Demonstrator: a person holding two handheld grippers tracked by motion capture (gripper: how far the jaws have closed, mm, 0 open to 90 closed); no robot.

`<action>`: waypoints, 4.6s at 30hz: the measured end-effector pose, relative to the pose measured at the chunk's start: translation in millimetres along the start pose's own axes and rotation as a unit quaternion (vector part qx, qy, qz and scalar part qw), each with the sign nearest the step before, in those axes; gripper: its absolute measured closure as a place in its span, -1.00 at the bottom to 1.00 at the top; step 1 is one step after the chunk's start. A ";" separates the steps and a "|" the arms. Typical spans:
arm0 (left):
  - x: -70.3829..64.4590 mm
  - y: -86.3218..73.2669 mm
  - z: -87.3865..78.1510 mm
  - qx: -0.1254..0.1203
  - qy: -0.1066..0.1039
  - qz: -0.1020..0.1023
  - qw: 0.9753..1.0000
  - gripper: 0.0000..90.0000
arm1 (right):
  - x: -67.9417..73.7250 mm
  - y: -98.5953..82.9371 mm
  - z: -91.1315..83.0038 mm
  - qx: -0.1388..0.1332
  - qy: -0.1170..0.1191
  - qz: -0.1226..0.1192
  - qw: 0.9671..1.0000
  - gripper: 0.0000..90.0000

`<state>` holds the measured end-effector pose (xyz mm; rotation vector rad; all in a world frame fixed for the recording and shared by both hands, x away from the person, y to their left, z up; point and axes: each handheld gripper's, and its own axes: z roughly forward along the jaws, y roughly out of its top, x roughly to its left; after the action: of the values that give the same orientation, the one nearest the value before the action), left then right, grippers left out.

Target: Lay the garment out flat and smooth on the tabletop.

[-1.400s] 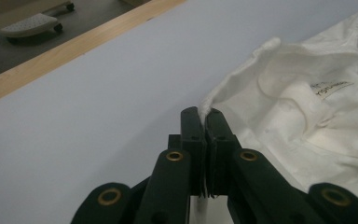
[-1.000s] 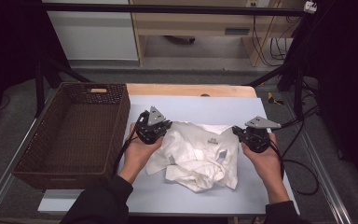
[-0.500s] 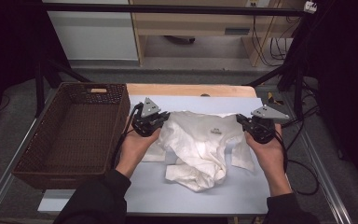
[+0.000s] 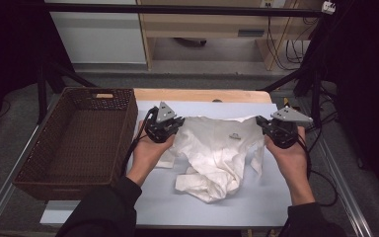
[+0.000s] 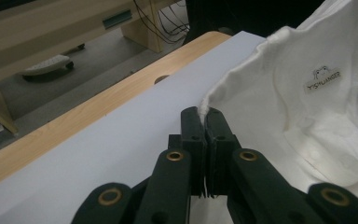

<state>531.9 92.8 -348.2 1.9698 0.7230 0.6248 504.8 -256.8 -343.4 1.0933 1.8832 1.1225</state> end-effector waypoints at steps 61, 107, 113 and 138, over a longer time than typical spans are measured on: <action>3.6 114.7 -40.1 -0.074 0.016 0.031 0.997 0.97 | -37.4 99.7 -75.4 -0.085 -0.048 -0.027 0.995 0.99; 89.7 34.7 94.2 0.037 0.094 -0.102 0.990 0.14 | -40.4 42.0 118.6 0.064 -0.029 0.074 0.995 0.19; 67.2 25.3 71.4 0.033 0.086 -0.089 0.992 0.09 | -28.6 26.1 93.0 0.057 -0.018 0.074 0.995 0.09; -39.7 -112.7 -20.9 -0.018 0.020 -0.057 0.998 0.06 | 63.3 -74.1 7.8 0.013 0.051 0.085 0.995 0.37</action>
<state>463.3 123.1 -443.6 1.8728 0.8364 0.6062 461.7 -217.7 -422.0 1.2496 1.9166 1.2743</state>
